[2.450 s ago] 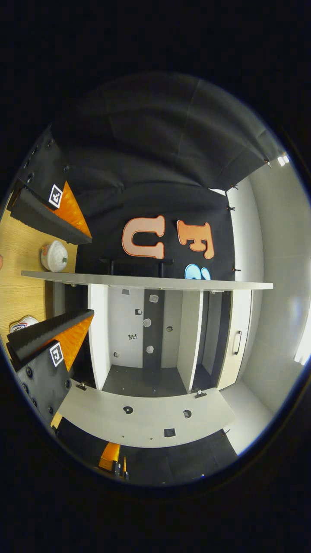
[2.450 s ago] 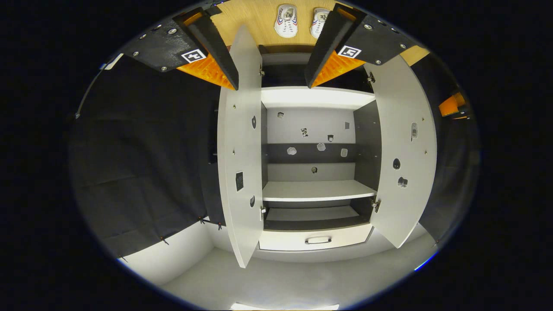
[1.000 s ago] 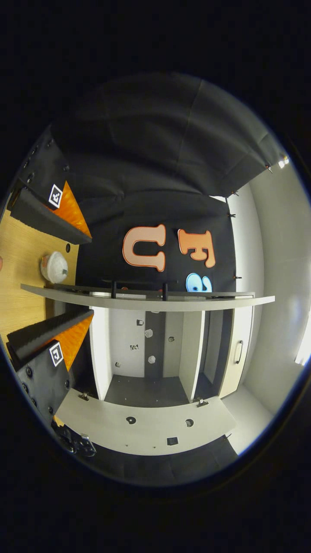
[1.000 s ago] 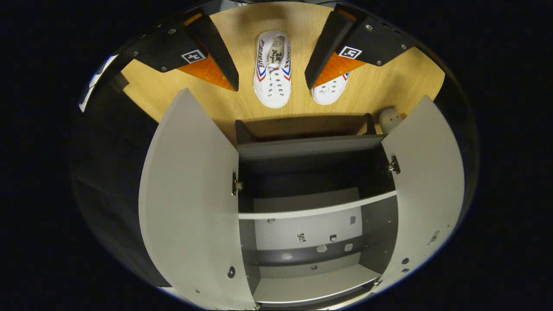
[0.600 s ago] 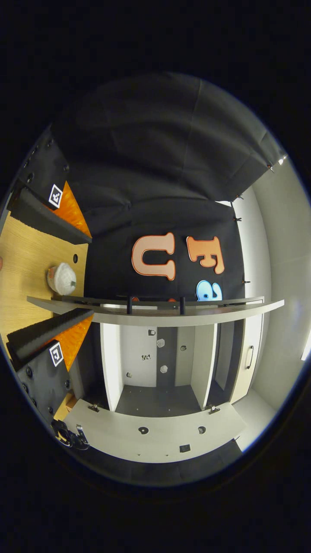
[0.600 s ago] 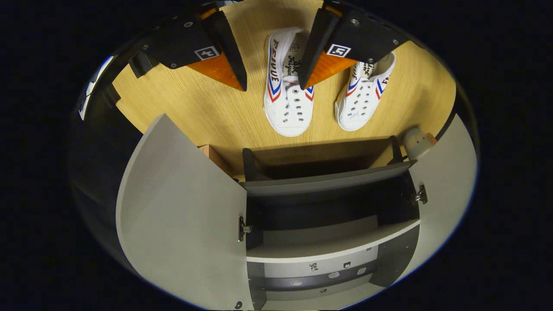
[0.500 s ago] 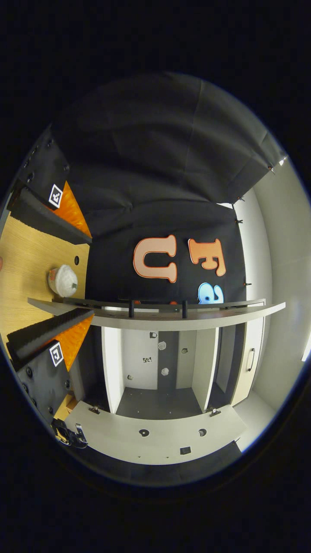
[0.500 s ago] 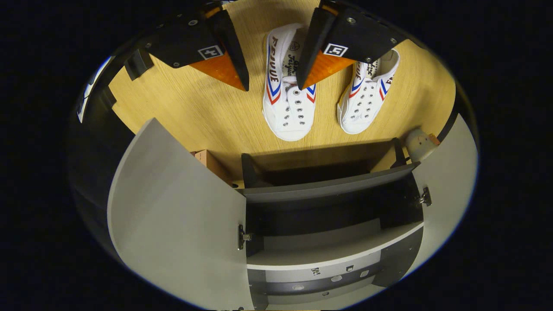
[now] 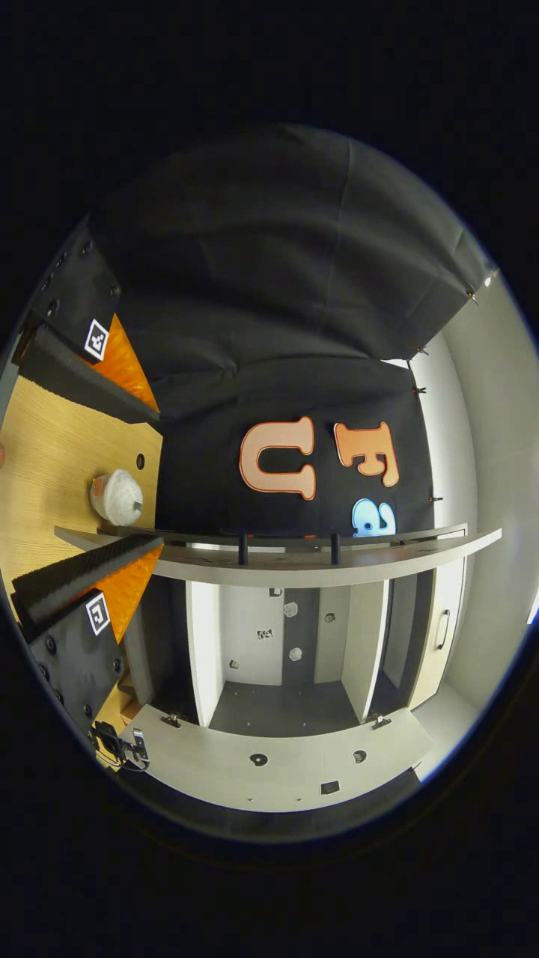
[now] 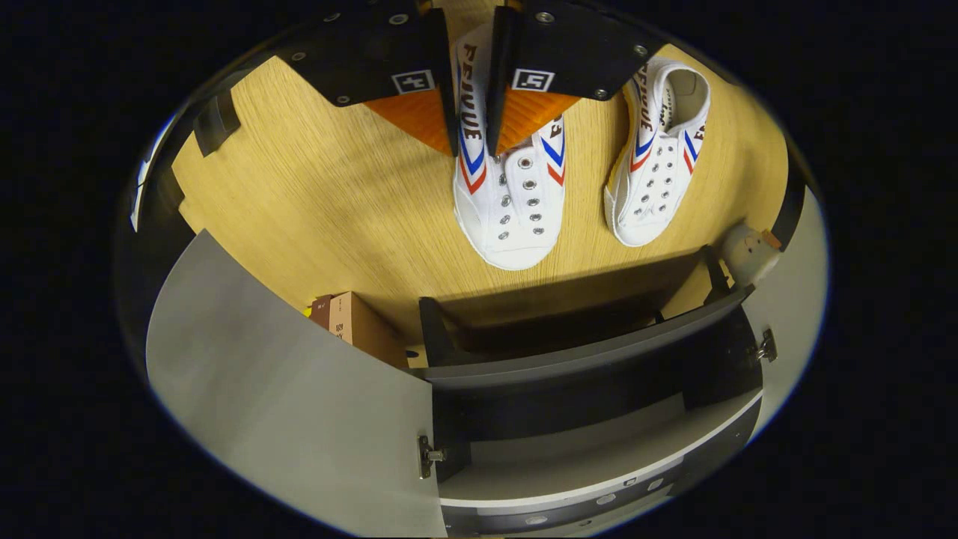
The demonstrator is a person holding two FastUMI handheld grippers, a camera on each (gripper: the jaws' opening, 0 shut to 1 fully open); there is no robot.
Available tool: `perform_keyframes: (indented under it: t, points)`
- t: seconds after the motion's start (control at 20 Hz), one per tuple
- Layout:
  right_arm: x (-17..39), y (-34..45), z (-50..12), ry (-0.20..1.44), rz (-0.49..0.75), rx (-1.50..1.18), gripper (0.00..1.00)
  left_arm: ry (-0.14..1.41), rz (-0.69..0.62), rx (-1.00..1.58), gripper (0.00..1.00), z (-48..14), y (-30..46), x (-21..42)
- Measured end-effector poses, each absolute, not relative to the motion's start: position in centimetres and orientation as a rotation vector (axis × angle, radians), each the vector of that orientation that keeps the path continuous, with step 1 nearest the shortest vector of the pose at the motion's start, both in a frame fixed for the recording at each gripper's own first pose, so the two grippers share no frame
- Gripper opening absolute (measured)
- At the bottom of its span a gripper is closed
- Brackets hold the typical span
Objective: Grab one shoe with the right hand and put it into the shoe cabinet, grab the other shoe with the left hand and put it into the shoe cabinet; then close the right door with the right hand and the left door with the left hand.
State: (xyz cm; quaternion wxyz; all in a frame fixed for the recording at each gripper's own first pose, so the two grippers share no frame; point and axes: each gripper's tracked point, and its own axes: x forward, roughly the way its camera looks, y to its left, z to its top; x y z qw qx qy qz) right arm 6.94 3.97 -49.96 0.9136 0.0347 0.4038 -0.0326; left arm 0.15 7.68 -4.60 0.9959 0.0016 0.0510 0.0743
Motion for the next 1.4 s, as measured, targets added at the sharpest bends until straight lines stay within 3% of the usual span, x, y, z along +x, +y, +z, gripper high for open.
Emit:
perform_keyframes:
  t: [0.15,0.2,1.05,1.4]
  points:
    - [7.2,3.8,-48.3,0.824,-0.083,0.056,0.01,0.109,0.15,0.009,0.99,-4.9,7.6,0.0]
    - [7.2,3.8,-47.4,0.816,-0.084,0.051,0.01,0.104,0.154,0.012,0.96,-4.7,7.7,-0.3]
    - [12.1,8.8,-21.7,0.511,0.085,0.186,0.0,0.1,0.094,-0.037,0.97,-5.9,5.4,-0.4]
    - [18.3,10.9,-14.4,0.413,0.113,0.194,0.0,0.086,0.088,-0.041,0.96,-5.5,5.1,0.1]
